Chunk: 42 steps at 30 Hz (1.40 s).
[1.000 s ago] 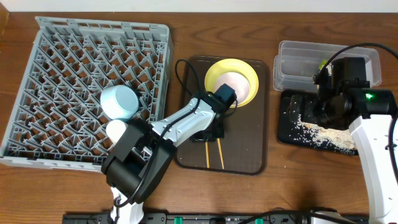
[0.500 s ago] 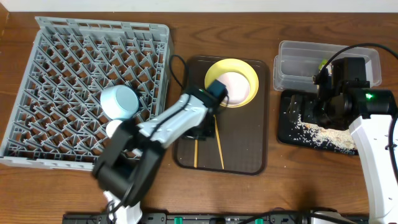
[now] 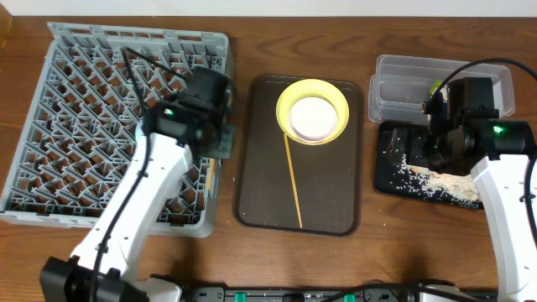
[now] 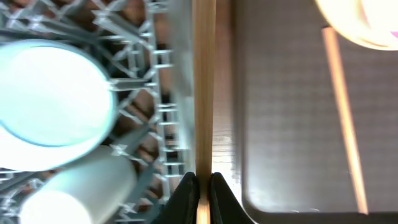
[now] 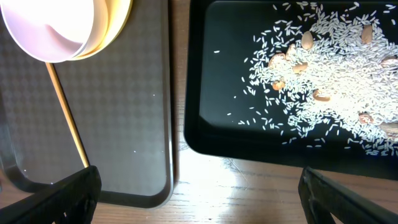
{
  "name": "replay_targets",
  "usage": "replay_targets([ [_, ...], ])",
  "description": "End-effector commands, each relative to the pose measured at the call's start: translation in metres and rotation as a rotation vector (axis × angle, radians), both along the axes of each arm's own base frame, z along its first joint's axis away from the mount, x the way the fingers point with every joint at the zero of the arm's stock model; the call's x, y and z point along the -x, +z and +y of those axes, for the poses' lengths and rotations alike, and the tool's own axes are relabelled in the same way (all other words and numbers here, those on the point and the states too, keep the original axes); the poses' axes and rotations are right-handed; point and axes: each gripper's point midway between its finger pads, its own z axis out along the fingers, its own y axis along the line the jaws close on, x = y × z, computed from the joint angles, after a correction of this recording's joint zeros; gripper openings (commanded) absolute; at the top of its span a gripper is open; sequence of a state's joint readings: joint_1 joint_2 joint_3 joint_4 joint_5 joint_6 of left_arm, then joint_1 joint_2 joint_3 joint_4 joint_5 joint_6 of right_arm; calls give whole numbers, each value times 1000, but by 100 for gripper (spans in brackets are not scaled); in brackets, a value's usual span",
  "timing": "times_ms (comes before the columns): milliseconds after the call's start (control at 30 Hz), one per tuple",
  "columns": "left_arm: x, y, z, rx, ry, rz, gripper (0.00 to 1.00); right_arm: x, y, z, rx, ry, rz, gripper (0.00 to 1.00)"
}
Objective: Sort waste into correct bins and load items into the dishwasher
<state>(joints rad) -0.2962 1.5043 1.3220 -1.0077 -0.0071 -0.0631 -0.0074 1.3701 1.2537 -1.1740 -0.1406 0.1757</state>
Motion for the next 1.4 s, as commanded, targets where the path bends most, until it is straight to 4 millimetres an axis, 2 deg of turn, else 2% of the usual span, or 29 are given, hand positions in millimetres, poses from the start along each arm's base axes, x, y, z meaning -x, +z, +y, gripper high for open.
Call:
replay_targets([
  [0, -7, -11, 20, -50, -31, 30, 8, -1, 7, -2, 1, -9, -21, 99],
  [133, -14, -26, 34, -55, 14, 70, 8, -1, 7, -2, 0, -10, -22, 99],
  [300, -17, -43, 38, -48, 32, 120, 10, -1, 7, -2, 1, -9, -22, 99],
  [333, -17, -45, 38, -50, 31, 127, 17, -1, 7, -2, 1, -9, -21, 99],
  [367, -17, -45, 38, -50, 31, 127, 30, -1, 6, -2, 1, -9, -20, 99],
  [500, -17, -37, 33, -16, 25, 109, 37, 0, 6, -2, 1, -9, -18, 99],
  [567, -17, -26, 25, 33, 22, 82, 47, 0, 6, -2, 1, -9, -18, 99],
  [733, -10, 2, -9, 231, 62, 43, 49, 0, 6, -2, 1, -9, -17, 99],
  [867, 0, 1, -38, 297, 124, 89, 52, 0, 6, -2, 1, -9, -18, 99],
  [933, 5, -6, -55, 307, 137, 114, 57, 0, 6, -2, 1, -9, -18, 99],
  [1033, 10, -20, -77, 300, 166, 143, 57, 0, 6, -2, 1, -9, -17, 99],
  [1167, 16, -45, -97, 215, 192, 160, 57, 0, 6, -2, 0, -9, -16, 99],
  [1367, 23, -86, -141, 181, 113, 205, 57, 0, 6, -2, 0, -9, -15, 99],
])
